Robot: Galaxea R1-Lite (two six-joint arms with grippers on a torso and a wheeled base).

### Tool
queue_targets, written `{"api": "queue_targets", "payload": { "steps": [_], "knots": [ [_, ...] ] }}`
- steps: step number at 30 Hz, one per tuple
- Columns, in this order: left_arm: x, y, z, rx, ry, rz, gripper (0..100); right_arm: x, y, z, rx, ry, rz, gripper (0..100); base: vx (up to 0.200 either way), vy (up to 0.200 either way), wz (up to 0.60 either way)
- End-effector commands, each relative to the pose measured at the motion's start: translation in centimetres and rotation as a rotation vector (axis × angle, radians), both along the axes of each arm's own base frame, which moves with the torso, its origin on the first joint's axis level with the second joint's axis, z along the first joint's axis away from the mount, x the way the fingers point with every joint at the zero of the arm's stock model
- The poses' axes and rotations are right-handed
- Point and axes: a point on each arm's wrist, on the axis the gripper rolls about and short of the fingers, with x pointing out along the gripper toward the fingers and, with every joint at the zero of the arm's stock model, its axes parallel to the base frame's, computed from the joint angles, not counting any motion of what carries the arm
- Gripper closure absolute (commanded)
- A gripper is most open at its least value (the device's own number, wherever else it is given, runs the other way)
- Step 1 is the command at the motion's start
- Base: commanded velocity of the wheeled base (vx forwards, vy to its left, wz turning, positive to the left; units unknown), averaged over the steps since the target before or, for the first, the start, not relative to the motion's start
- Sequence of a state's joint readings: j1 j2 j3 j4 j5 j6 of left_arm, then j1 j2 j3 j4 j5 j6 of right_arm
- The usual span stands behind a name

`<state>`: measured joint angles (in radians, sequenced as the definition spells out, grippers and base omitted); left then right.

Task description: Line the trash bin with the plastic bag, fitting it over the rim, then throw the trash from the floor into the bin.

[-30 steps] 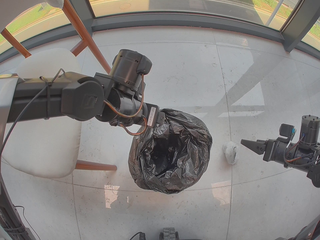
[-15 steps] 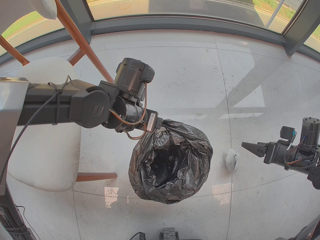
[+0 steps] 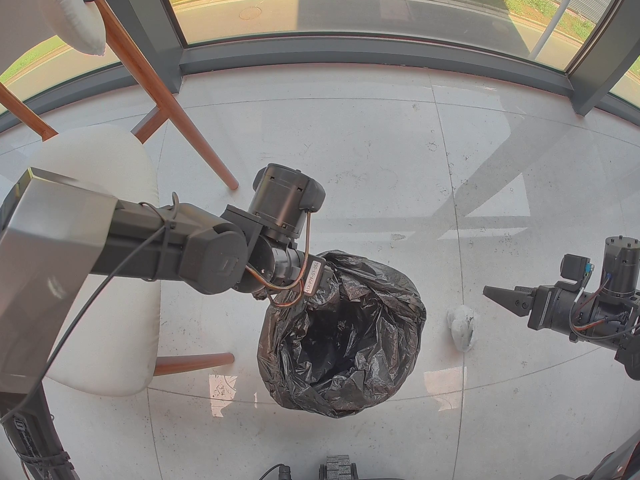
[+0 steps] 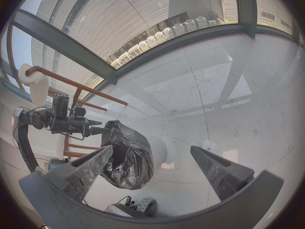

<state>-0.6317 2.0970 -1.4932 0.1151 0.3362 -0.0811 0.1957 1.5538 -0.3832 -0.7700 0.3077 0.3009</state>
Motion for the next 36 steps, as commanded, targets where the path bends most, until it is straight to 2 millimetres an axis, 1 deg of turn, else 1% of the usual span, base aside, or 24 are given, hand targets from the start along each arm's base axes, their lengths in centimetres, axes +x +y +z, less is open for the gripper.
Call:
{"api": "queue_targets", "payload": {
  "steps": [1,3,4,6,7,9,14,18,20,23,27,30,34,35,36],
  "knots": [
    [2.5,-0.4,-1.9,-0.022,-0.037,0.028,0,0.0,0.0,0.0,0.001,0.0,-0.001,0,0.0,0.0,0.0],
    [3.7,0.2,-2.1,-0.031,-0.069,0.046,0,0.0,-0.1,0.1,0.002,-0.003,-0.002,0,0.0,0.0,0.0],
    [3.8,0.2,-2.1,-0.029,-0.074,0.044,0,0.0,-0.1,0.1,0.001,-0.003,-0.002,0,0.0,0.0,0.0],
    [4.6,0.8,-2.3,0.004,-0.082,0.047,0,-0.1,-0.1,0.1,0.002,-0.004,-0.004,0,0.0,0.0,0.0],
    [5.3,1.3,-2.7,0.016,-0.084,0.059,0,0.0,-0.2,0.1,0.001,-0.003,-0.008,0,0.0,0.0,0.0],
    [5.8,1.4,-3.1,0.019,-0.083,0.063,0,0.0,-0.2,0.1,0.001,-0.003,-0.008,0,0.0,0.0,0.0],
    [8.3,1.8,-3.7,0.004,-0.109,0.104,0,-0.1,-0.2,0.0,0.002,-0.001,-0.008,0,0.0,0.0,0.0],
    [9.0,1.6,-3.2,-0.017,-0.136,0.109,0,-0.2,-0.3,0.0,0.001,0.0,-0.01,0,0.0,0.0,0.0],
    [9.0,1.5,-3.0,-0.022,-0.144,0.108,0,-0.4,-0.3,-0.2,-0.002,0.009,-0.009,0,0.0,0.0,0.0],
    [8.9,1.2,-2.1,-0.039,-0.166,0.102,0,-0.8,-0.4,-0.4,-0.003,0.016,-0.008,0,0.0,0.0,0.0],
    [8.8,1.2,-1.9,-0.04,-0.167,0.101,0,-0.9,-0.4,-0.4,-0.003,0.016,-0.008,0,0.0,0.0,0.0],
    [7.6,1.5,0.7,-0.061,-0.199,0.096,0,-0.9,-0.4,-0.4,-0.002,0.013,-0.008,0,0.0,0.0,0.0],
    [5.5,2.2,2.7,-0.069,-0.207,0.084,0,-0.9,-0.4,-0.4,-0.003,0.015,-0.008,0,0.0,0.0,0.0],
    [5.3,2.3,2.8,-0.069,-0.207,0.084,0,-0.9,-0.4,-0.4,-0.003,0.015,-0.009,0,0.0,0.0,0.0],
    [4.4,2.7,3.2,-0.067,-0.199,0.079,0,-0.9,-0.4,-0.4,-0.003,0.015,-0.009,0,0.0,0.0,0.0]
  ]
}}
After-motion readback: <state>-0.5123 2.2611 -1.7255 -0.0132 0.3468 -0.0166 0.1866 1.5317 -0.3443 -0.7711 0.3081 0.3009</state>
